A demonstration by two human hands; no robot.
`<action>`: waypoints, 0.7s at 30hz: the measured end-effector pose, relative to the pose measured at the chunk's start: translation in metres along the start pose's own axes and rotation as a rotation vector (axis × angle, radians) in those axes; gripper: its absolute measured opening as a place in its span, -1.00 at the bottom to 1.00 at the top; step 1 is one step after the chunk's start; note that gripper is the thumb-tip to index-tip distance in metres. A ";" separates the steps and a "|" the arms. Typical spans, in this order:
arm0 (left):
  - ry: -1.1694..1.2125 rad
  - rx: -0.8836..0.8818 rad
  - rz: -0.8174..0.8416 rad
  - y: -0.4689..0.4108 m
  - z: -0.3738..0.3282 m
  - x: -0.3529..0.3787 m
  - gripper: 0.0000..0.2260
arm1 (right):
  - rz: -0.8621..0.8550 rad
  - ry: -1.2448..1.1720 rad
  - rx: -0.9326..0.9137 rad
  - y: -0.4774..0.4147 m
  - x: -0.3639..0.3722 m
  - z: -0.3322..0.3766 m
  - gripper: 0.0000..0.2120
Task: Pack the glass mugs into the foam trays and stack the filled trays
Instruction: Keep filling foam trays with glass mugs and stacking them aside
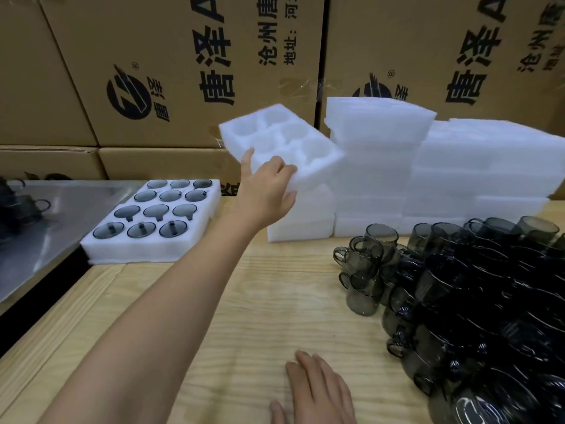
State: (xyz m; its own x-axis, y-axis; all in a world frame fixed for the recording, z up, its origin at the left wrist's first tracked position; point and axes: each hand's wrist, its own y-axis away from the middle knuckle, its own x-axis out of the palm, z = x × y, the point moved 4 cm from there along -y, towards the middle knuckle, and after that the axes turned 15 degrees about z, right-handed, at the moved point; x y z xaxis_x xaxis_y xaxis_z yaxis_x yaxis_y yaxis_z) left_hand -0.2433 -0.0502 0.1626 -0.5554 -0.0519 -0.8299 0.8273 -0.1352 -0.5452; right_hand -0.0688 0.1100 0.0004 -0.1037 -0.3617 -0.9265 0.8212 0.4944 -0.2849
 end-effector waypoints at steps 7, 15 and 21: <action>-0.137 0.120 -0.221 0.092 -0.072 -0.053 -0.72 | 0.012 -0.303 0.040 0.009 -0.013 -0.005 -0.74; -0.066 -0.151 0.019 0.199 -0.141 -0.057 -0.75 | -0.223 -1.453 0.231 0.021 -0.033 -0.016 -0.65; 0.189 -0.125 0.181 0.233 -0.166 -0.053 -0.70 | -0.055 -1.275 0.264 0.024 -0.038 -0.026 -0.76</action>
State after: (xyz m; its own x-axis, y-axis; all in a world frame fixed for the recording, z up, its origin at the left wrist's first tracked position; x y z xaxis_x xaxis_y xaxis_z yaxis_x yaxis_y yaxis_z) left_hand -0.0068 0.0855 0.0599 -0.3824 0.1225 -0.9158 0.9219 -0.0168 -0.3871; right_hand -0.0602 0.1565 0.0225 0.3423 -0.9396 0.0105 0.9329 0.3384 -0.1234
